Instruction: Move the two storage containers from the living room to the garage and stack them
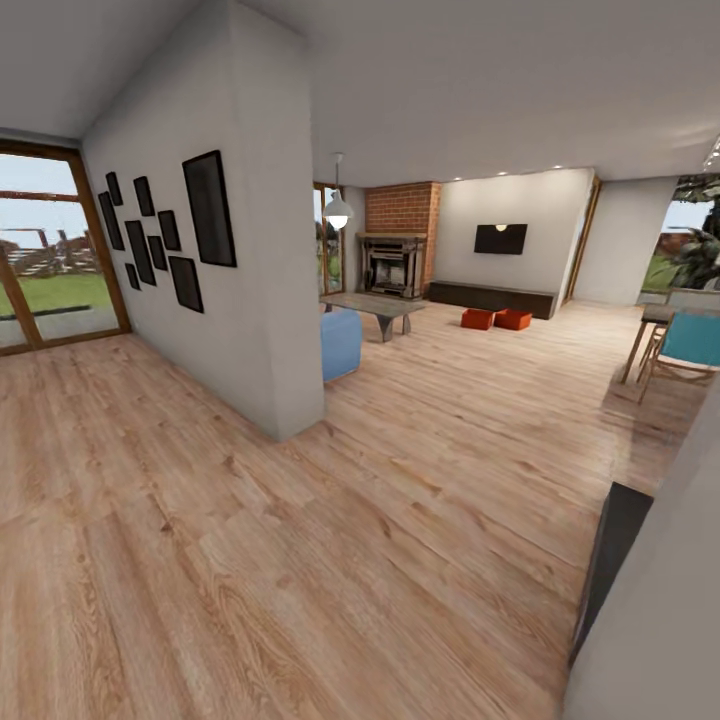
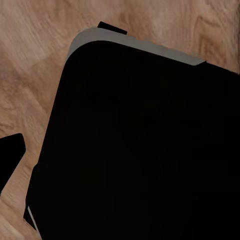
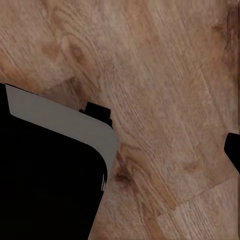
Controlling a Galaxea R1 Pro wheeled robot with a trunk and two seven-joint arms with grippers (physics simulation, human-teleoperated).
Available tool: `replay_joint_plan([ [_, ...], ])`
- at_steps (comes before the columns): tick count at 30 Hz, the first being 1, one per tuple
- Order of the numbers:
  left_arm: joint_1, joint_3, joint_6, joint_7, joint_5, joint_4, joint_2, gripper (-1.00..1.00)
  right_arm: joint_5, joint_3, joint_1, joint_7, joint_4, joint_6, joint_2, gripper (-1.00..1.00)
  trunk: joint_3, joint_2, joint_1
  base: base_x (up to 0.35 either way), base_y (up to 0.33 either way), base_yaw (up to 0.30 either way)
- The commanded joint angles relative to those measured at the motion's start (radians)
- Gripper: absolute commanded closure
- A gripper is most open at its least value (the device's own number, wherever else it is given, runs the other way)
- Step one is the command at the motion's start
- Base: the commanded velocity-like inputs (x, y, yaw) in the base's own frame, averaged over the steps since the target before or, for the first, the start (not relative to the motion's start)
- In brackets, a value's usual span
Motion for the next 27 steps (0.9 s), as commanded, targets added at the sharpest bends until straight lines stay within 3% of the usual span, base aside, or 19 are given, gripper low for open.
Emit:
replay_joint_plan([
  [1,0.000,0.007,-0.002,0.001,0.000,0.000,0.000,-1.00,-0.010,0.009,-0.001,0.000,0.003,-0.006,0.000,-1.00,-0.001,0.000,0.001,0.322,0.000,0.000],
  [27,0.000,0.007,-0.002,0.001,0.000,0.000,0.000,-1.00,-0.010,0.010,-0.001,0.002,0.003,-0.006,-0.001,-1.00,-0.001,0.000,0.001,0.322,0.000,0.000],
])
